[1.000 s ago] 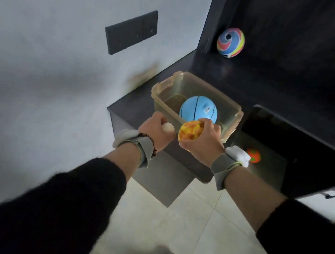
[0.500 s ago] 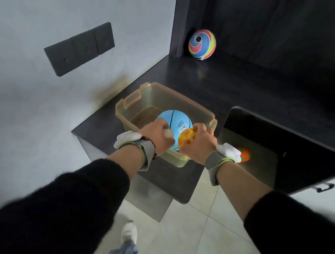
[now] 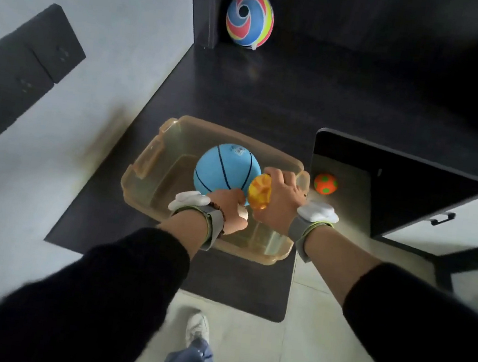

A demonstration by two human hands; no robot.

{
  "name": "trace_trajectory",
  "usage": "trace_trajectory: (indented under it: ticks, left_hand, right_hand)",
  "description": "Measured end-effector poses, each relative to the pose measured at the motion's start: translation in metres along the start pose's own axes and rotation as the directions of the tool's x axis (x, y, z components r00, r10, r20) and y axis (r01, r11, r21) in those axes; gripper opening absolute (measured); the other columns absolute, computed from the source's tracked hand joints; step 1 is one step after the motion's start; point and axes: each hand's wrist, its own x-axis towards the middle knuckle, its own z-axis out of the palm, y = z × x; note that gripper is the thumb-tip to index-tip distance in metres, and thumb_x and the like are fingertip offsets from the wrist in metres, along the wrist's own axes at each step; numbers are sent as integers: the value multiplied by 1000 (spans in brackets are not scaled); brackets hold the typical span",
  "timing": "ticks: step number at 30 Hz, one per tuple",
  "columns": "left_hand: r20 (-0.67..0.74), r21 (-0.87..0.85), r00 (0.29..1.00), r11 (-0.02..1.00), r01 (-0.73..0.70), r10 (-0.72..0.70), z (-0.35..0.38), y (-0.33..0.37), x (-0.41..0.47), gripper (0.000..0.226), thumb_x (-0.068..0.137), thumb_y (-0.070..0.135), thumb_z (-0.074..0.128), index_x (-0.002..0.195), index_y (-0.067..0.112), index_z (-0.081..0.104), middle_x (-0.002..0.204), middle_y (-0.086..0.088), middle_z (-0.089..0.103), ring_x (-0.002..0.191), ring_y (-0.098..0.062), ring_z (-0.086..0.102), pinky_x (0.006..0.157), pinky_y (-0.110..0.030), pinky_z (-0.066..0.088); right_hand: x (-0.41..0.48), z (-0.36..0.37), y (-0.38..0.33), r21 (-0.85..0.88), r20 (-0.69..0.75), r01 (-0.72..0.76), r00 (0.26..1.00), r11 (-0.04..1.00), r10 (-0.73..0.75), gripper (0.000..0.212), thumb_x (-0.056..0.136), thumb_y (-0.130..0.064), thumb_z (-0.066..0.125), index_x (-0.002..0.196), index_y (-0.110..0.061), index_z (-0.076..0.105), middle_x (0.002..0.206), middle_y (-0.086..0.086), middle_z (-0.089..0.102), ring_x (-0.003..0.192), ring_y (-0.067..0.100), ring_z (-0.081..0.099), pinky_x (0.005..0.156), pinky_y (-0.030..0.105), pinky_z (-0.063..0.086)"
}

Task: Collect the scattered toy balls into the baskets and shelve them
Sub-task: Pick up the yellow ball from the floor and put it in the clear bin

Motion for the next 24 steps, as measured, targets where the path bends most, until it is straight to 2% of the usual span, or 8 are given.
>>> trace_trajectory:
  ticks: [3, 6, 10, 13, 16, 19, 22, 24]
  left_hand:
    - [64, 60, 995, 995, -80, 76, -1, -3, 7, 27, 84, 35, 53, 107, 23, 59, 110, -1, 65, 103, -28, 60, 84, -35, 43]
    - [184, 118, 962, 967, -227, 204, 1, -2, 12, 16, 84, 38, 56, 78, 24, 51, 88, 1, 61, 92, -26, 60, 73, -32, 38]
    - [269, 106, 948, 973, -203, 168, 12, -7, 19, 29, 87, 42, 56, 96, 14, 60, 100, -3, 67, 93, -23, 61, 79, -33, 46]
    - [283, 95, 951, 983, -154, 122, 21, -14, 24, 35, 83, 50, 54, 101, 20, 63, 103, 0, 66, 94, -21, 61, 88, -37, 46]
    - [310, 137, 948, 984, -115, 67, 26, -17, 27, 53, 67, 66, 48, 103, 29, 59, 108, 7, 62, 101, -20, 58, 95, -40, 43]
    - [315, 150, 949, 985, -80, 29, 29, -15, 29, 61, 61, 69, 43, 108, 33, 57, 113, 8, 60, 105, -19, 57, 94, -39, 44]
    - [278, 144, 959, 986, -90, 47, 31, -8, 28, 59, 65, 65, 42, 112, 33, 56, 117, 10, 60, 109, -19, 56, 97, -39, 41]
    - [261, 138, 963, 985, -108, 69, 31, 0, 27, 57, 70, 61, 42, 116, 31, 55, 118, 9, 60, 111, -20, 55, 92, -34, 43]
  right_hand:
    - [1, 7, 3, -79, 35, -9, 999, 997, 12, 93, 58, -56, 65, 139, -37, 23, 138, 3, 37, 119, 36, 50, 97, 47, 44]
    - [-1, 18, 10, -230, 52, 28, 998, 973, -16, 87, 67, -49, 69, 140, -34, 23, 138, 4, 40, 120, 36, 53, 97, 46, 45]
    - [0, 31, 14, -365, 133, 124, 988, 923, -80, 67, 76, -35, 62, 136, -31, 33, 140, 4, 44, 121, 34, 55, 108, 49, 36]
    - [1, 30, 14, -399, 136, 132, 987, 908, -84, 57, 78, -21, 58, 132, -32, 43, 140, 3, 44, 127, 32, 48, 112, 49, 32]
    - [4, 24, 17, -439, 109, 117, 991, 891, -77, 52, 78, -20, 56, 128, -32, 50, 138, 2, 49, 130, 29, 43, 115, 46, 24]
    - [6, 16, 28, -514, -6, 114, 991, 850, -136, 43, 77, -18, 56, 119, -27, 58, 137, 5, 47, 132, 29, 37, 113, 45, 26]
    - [3, 12, 43, -499, -121, 29, 987, 866, -102, 58, 76, -15, 59, 132, -23, 45, 149, 11, 30, 136, 34, 31, 107, 47, 35]
    - [2, 13, 51, -393, -77, -60, 996, 918, 32, 78, 76, -16, 61, 144, -22, 24, 157, 11, 10, 134, 36, 34, 95, 44, 45]
